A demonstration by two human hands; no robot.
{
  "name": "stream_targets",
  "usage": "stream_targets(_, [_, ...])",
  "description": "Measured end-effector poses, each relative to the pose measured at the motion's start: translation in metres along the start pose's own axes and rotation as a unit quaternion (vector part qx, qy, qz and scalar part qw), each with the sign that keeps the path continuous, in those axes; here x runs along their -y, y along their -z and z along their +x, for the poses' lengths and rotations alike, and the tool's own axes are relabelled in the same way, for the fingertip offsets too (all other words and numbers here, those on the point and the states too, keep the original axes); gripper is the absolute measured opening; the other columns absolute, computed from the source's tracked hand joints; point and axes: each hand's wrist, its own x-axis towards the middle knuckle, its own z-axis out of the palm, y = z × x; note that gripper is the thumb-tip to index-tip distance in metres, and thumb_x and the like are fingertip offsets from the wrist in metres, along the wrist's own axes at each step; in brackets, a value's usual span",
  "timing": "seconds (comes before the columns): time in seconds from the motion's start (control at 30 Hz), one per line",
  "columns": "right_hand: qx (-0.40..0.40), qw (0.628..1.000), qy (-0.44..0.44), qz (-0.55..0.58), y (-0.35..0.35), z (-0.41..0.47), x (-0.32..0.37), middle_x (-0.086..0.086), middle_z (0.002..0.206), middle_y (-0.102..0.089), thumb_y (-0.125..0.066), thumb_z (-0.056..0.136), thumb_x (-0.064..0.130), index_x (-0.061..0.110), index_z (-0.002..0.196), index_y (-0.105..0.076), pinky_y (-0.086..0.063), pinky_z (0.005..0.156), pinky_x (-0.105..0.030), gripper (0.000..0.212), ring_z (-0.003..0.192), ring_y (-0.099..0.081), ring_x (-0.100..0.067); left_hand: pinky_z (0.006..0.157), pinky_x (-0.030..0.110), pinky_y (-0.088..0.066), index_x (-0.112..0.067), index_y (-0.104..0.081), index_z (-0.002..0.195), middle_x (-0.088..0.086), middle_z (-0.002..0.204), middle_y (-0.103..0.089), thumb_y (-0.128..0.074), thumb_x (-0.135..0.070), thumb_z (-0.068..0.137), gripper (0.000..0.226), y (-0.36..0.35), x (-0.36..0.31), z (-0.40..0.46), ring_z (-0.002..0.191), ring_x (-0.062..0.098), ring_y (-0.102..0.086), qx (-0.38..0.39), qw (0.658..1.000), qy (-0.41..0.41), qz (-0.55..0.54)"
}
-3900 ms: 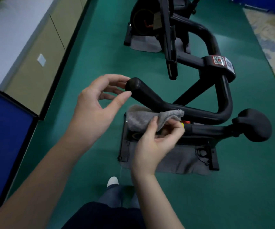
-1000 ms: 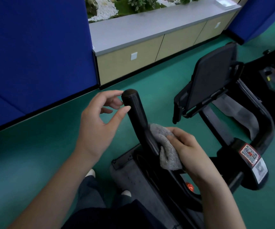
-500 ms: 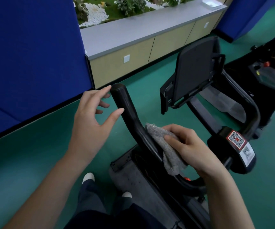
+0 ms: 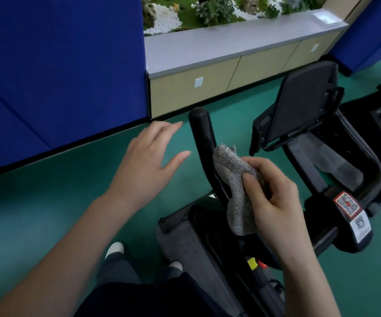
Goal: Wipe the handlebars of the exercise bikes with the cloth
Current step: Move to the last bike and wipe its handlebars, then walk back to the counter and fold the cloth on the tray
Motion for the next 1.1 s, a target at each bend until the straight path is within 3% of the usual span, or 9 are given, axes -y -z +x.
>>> stream_targets(0.27, [-0.009,0.999,0.013,0.050,-0.069,-0.009,0.029,0.011,0.085,-0.066,-0.050,0.094,0.012,0.027,0.099,-0.064,-0.045,0.067,-0.017,0.021,0.076,-0.060,-0.005,0.106,0.035,-0.026,-0.015,-0.044,0.138,0.001,0.138,-0.046,-0.051,-0.043,0.092,0.054,0.025,0.067,-0.037,0.131,0.020,-0.037,0.078,0.986,-0.002,0.149])
stream_targets(0.43, [0.032,0.996,0.021,0.080,-0.142,-0.002,0.058,0.011,0.082,-0.066,-0.052,0.093,0.009,0.022,0.098,-0.064,-0.043,0.066,-0.016,0.019,0.073,-0.057,-0.002,0.112,0.034,-0.016,-0.020,-0.036,0.142,-0.003,0.149,-0.035,-0.042,-0.048,0.094,0.056,0.065,0.145,-0.081,0.140,0.017,-0.024,0.112,0.971,0.074,0.199])
stream_targets(0.73, [0.089,0.993,0.036,0.063,-0.304,-0.014,0.098,0.010,0.083,-0.064,-0.050,0.095,0.006,0.018,0.102,-0.062,-0.044,0.070,-0.022,0.018,0.075,-0.058,-0.008,0.111,0.035,-0.016,-0.019,-0.030,0.145,0.001,0.153,-0.026,-0.037,-0.047,0.096,0.057,0.120,0.286,-0.180,0.141,0.020,-0.021,0.131,0.933,0.236,0.238])
stream_targets(0.9, [0.125,0.989,0.072,0.013,-0.358,-0.031,0.102,0.014,0.082,-0.060,-0.051,0.094,0.002,0.013,0.106,-0.062,-0.037,0.066,-0.004,0.020,0.072,-0.053,0.002,0.109,0.036,-0.022,-0.017,-0.031,0.144,0.002,0.151,-0.030,-0.040,-0.043,0.096,0.055,0.125,0.349,-0.246,0.138,0.020,-0.026,0.182,0.895,0.349,0.212])
stream_targets(1.0, [0.130,0.989,0.074,-0.006,-0.368,-0.033,0.100,0.009,0.084,-0.061,-0.052,0.093,-0.001,0.010,0.106,-0.062,-0.035,0.068,-0.001,0.020,0.075,-0.052,-0.001,0.108,0.037,-0.026,-0.018,-0.029,0.144,0.002,0.151,-0.030,-0.039,-0.041,0.097,0.054,0.126,0.377,-0.283,0.137,0.021,-0.028,0.245,0.857,0.411,0.193])
stream_targets(1.1, [0.128,0.990,0.066,-0.008,-0.367,-0.029,0.094,0.020,0.082,-0.058,-0.053,0.092,-0.001,0.012,0.105,-0.063,-0.035,0.066,-0.001,0.021,0.072,-0.052,0.003,0.107,0.037,-0.030,-0.019,-0.029,0.144,0.002,0.149,-0.031,-0.037,-0.042,0.097,0.053,0.129,0.393,-0.308,0.135,0.022,-0.031,0.294,0.820,0.455,0.187])
